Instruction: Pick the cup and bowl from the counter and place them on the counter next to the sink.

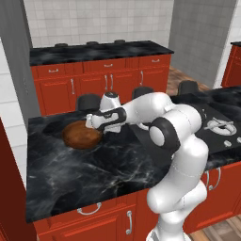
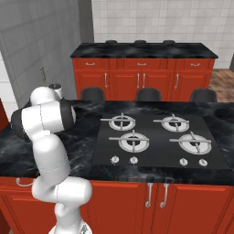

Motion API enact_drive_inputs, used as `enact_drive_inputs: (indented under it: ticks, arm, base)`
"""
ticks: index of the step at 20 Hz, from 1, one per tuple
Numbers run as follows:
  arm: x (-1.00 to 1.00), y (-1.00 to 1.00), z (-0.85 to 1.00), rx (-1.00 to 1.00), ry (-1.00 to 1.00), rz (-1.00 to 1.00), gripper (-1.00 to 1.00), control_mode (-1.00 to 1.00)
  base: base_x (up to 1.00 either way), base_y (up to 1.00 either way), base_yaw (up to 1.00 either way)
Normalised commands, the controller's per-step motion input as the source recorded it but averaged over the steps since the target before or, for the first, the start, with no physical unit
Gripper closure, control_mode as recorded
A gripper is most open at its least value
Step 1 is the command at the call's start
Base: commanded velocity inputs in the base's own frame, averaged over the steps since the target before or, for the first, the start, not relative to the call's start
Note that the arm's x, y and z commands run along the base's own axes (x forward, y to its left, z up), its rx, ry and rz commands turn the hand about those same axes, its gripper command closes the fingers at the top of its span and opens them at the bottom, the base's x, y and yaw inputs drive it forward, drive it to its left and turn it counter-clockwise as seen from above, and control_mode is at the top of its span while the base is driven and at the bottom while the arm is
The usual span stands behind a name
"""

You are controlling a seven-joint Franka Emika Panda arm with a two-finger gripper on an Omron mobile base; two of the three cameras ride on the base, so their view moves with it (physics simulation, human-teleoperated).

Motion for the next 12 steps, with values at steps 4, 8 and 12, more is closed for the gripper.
enact_drive_inputs:
  ticks: [4, 8, 12]
  arm:
    - [-0.07, -0.06, 0.37, 0.01, 0.02, 0.0, 1.0, -1.0]
    - [-0.31, -0.16, 0.44, 0.03, 0.0, 0.0, 1.0, -1.0]
    - [-0.7, -0.54, 0.44, 0.04, -0.07, 0.0, 1.0, -1.0]
  base:
    - [0.0, 0.0, 0.0]
    - [0.0, 0.0, 0.0]
    - [0.0, 0.0, 0.0]
